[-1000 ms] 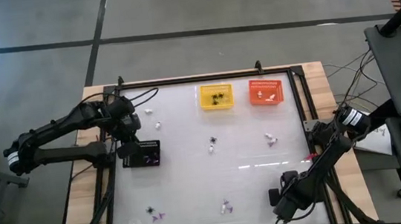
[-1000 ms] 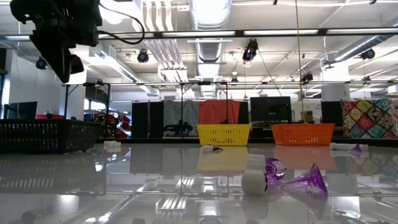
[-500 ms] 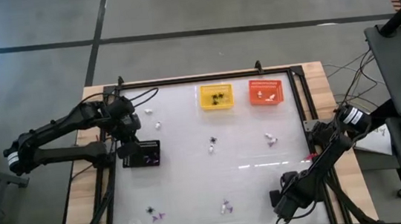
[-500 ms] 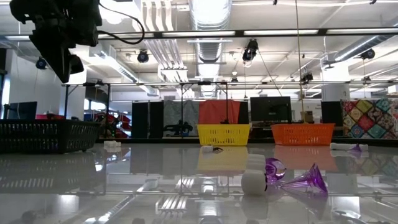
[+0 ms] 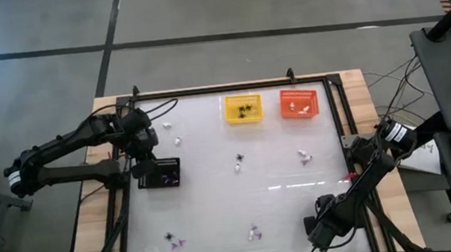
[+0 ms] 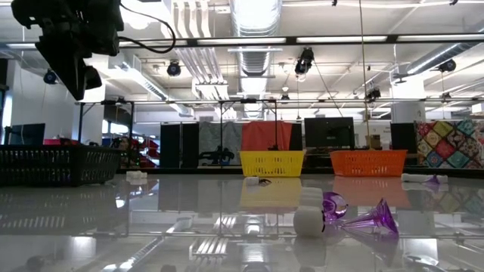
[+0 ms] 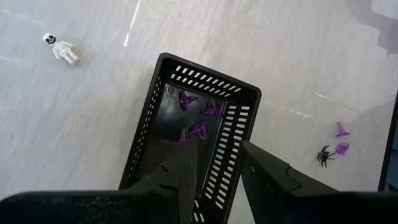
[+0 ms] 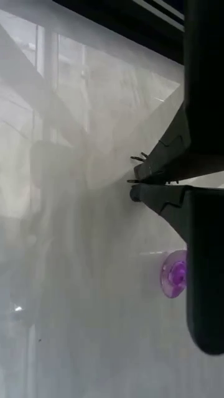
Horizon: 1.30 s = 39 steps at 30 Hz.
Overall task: Sort Halloween decoration
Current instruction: Put the black spider toy into the yellow bin
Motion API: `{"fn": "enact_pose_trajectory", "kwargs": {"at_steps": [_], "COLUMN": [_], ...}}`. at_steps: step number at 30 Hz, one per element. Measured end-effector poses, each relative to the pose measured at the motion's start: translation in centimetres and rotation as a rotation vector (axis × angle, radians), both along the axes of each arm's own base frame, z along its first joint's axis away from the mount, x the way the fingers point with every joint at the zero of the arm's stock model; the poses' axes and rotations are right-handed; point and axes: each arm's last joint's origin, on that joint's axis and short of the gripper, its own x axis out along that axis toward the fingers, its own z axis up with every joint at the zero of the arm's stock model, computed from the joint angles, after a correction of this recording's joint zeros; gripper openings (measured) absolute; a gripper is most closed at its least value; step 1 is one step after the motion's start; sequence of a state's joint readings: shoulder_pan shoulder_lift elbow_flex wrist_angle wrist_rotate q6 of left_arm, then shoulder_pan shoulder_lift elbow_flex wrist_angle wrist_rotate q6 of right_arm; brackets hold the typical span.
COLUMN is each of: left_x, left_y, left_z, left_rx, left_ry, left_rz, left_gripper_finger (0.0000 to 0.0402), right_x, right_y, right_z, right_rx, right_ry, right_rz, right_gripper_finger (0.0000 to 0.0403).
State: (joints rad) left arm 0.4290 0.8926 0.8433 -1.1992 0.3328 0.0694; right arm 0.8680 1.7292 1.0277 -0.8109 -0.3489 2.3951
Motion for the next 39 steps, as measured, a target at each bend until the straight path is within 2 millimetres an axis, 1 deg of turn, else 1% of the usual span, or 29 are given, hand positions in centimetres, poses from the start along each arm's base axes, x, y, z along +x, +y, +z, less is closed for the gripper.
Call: {"fn": "enact_pose_trajectory", "kwargs": {"at_steps": [7, 20, 30, 34, 39], "left_x": [0.0, 0.0, -0.1, -0.1, -0.2], "left_y": [0.0, 0.0, 0.0, 0.0, -0.1], "left_z": [0.0, 0.0, 0.0, 0.1, 0.1], "left_rx": [0.0, 0.0, 0.002, 0.004, 0.006], "left_ry": [-0.001, -0.001, -0.004, -0.007, -0.012], "left_rz": [-0.001, 0.0, 0.0, 0.0, 0.0], "left_gripper_finger": [0.0102, 0.0102, 0.0102, 0.0102, 0.0102], "right_x": [0.6, 1.5, 2.2, 2.6, 3.0], "right_y": [0.8, 1.0, 0.3, -0.3, -1.7], "right_z": [1.4, 2.5, 2.8, 3.5, 4.8], "right_rx": [0.008, -0.021, -0.072, -0.099, -0.155], "right_ry": [-0.031, -0.11, -0.188, -0.255, -0.333], "right_rz": [0.001, -0.01, -0.029, -0.037, -0.036], "right_gripper_finger": [0.0009, 0.0009, 0.0009, 0.0009, 0.0009]}}
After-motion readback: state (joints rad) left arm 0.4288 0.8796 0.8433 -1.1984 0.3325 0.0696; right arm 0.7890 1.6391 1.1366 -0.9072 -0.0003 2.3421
